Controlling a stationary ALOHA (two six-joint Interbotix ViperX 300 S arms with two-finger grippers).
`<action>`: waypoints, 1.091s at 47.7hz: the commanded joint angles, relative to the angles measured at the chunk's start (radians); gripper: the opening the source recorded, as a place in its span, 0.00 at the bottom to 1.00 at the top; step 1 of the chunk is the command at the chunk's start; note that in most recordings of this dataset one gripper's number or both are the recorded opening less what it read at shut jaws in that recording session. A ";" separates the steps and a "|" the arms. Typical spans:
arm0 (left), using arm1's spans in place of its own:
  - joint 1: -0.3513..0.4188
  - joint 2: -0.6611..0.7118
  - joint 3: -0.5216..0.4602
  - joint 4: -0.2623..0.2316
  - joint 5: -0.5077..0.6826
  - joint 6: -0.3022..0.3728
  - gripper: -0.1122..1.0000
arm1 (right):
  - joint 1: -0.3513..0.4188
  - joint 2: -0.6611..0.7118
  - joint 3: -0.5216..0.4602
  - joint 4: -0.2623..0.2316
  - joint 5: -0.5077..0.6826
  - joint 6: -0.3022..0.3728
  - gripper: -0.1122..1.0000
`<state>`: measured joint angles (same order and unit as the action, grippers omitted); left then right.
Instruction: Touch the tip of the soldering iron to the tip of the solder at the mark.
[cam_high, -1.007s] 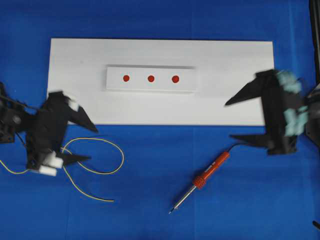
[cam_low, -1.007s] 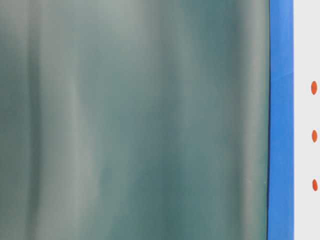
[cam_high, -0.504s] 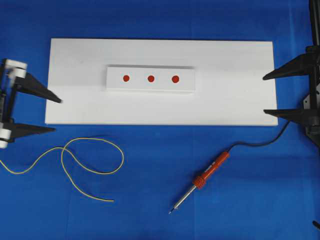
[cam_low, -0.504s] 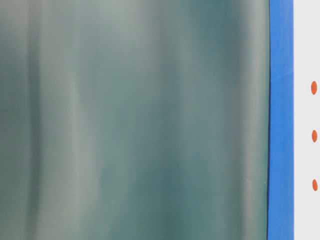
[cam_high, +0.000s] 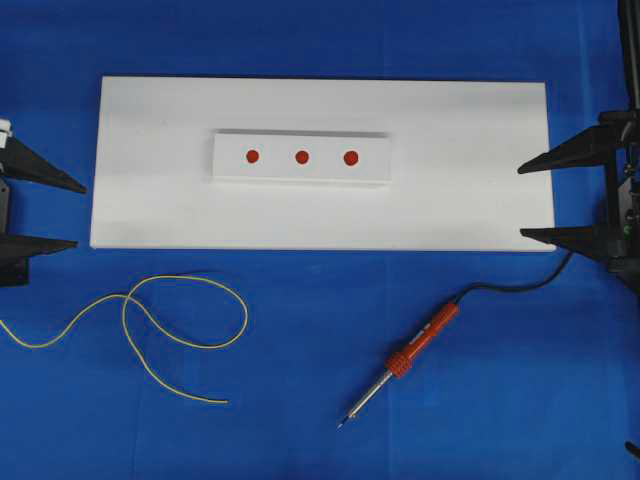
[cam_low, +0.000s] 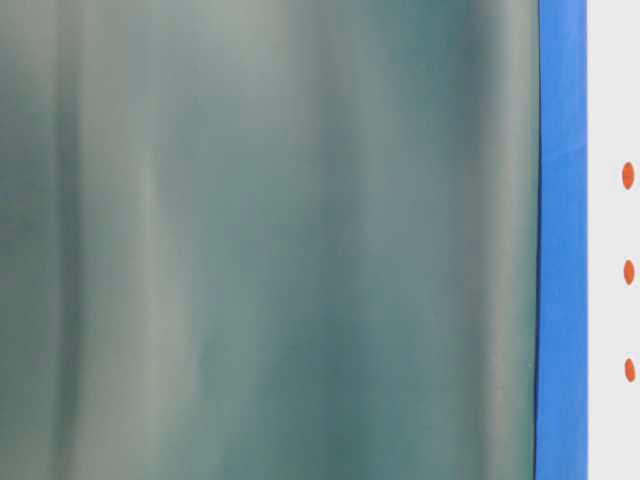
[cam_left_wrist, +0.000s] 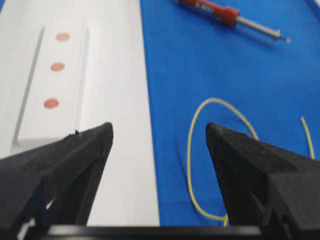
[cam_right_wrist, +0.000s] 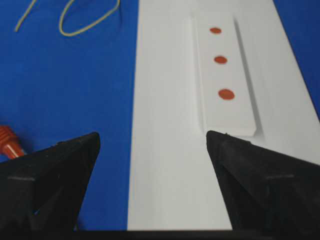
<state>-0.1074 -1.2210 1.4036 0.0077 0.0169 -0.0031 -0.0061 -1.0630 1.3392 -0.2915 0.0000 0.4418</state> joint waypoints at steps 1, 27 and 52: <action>0.005 0.005 0.000 0.002 -0.009 0.002 0.73 | -0.008 0.017 -0.005 0.005 -0.032 0.002 0.85; 0.014 -0.002 0.000 0.002 -0.008 0.002 0.73 | -0.009 0.021 -0.005 0.000 -0.025 0.000 0.85; 0.017 -0.002 0.000 0.002 -0.003 0.000 0.73 | -0.011 0.018 -0.006 -0.002 -0.015 -0.006 0.85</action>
<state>-0.0936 -1.2272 1.4159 0.0061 0.0169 -0.0031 -0.0138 -1.0523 1.3468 -0.2915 -0.0123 0.4387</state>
